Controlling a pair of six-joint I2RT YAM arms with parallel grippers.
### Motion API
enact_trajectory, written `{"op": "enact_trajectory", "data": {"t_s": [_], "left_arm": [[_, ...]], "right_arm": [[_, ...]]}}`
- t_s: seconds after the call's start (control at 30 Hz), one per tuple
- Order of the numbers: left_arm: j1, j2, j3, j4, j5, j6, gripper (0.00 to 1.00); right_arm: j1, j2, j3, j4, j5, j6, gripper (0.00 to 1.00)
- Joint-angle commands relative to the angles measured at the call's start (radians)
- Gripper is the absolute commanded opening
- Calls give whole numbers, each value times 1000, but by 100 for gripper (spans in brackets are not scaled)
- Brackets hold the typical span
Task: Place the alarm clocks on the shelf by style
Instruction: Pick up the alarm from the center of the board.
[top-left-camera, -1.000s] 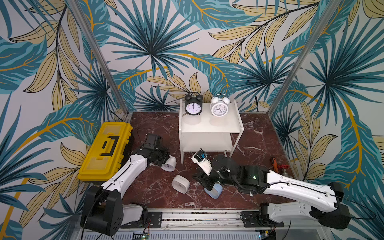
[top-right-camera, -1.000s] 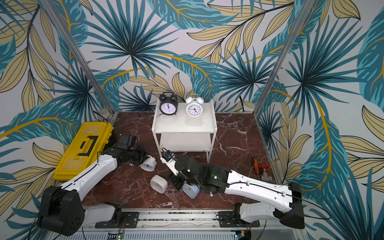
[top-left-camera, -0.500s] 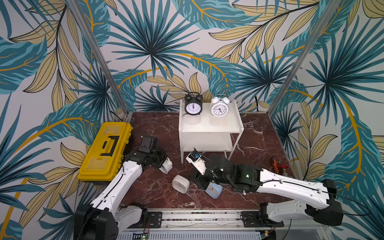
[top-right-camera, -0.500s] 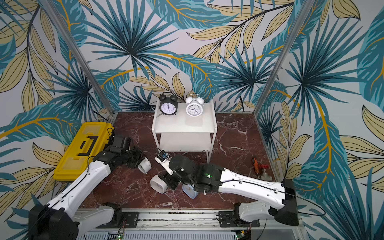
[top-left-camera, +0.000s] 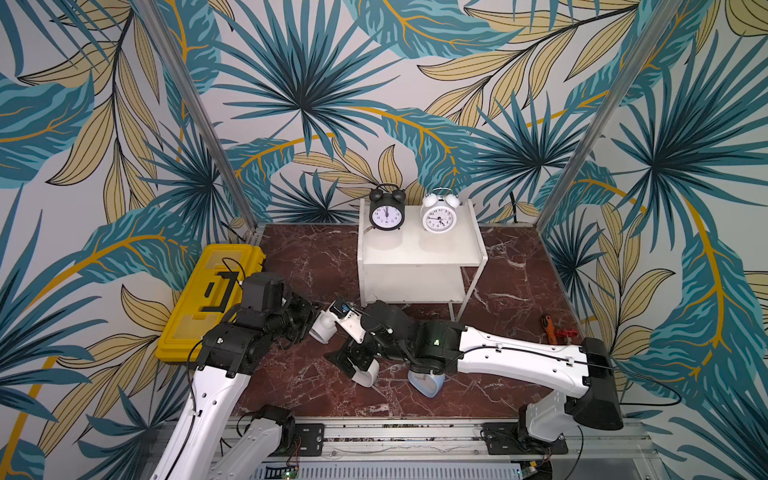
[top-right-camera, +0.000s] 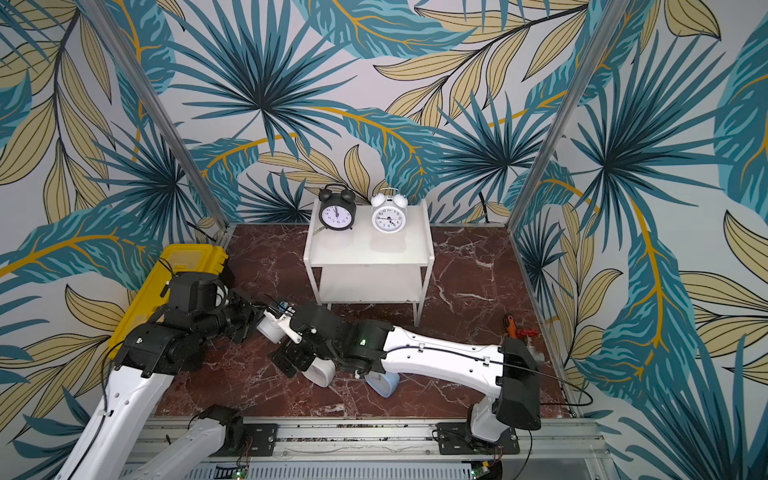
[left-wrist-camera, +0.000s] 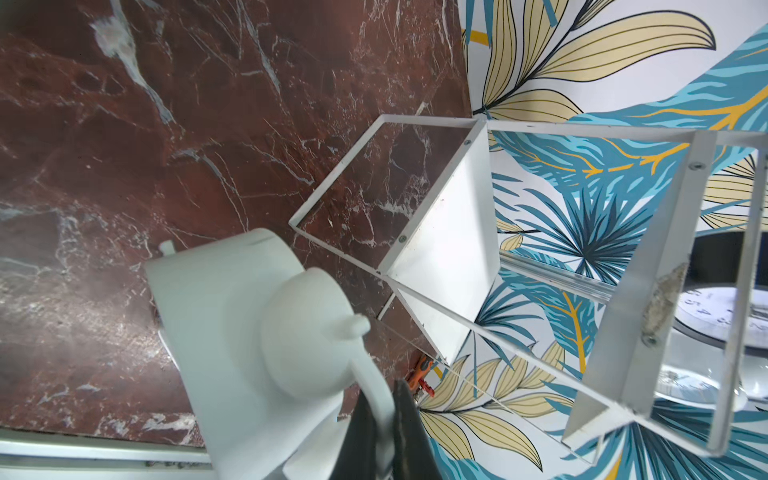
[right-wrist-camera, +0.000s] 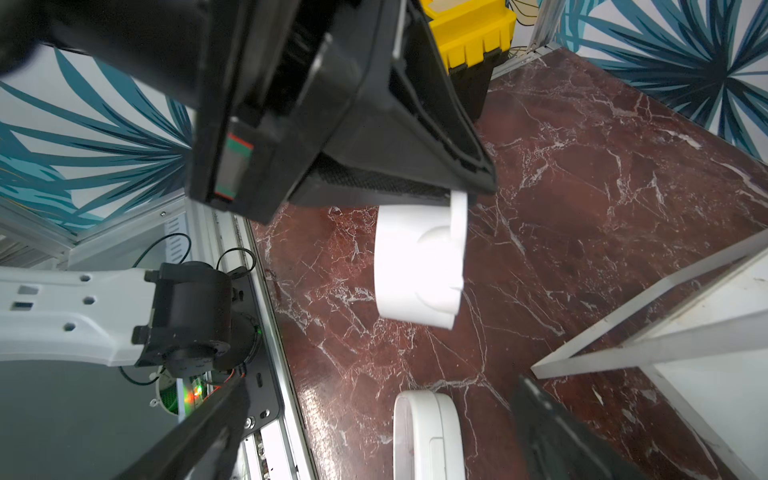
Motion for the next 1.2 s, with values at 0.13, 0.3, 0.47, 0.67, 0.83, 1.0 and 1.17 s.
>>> {"op": "enact_trajectory", "data": {"t_s": [0.13,0.3,0.47,0.67,0.83,1.0,1.17], "left_arm": [[6,-33,113,-52,60,-25,0],[5,-37,129,-49,97,-28,0],[7,-50,100,-7,155,-51,0],[6,-59,73,50,178,-66,0],[7,-65,50,70,183,-74,0],[6,-80,47,54,114,-49,48],[15,-111,64,67,-14,7,83]], "right_arm": [[6,79,77,54,94,-56,99],[6,121,111,77,154,-61,98],[5,140,116,124,181,-76,90],[5,154,125,119,166,-87,67],[4,142,119,108,148,-80,46],[4,112,123,100,104,-80,30],[5,66,92,105,103,-60,17]]}}
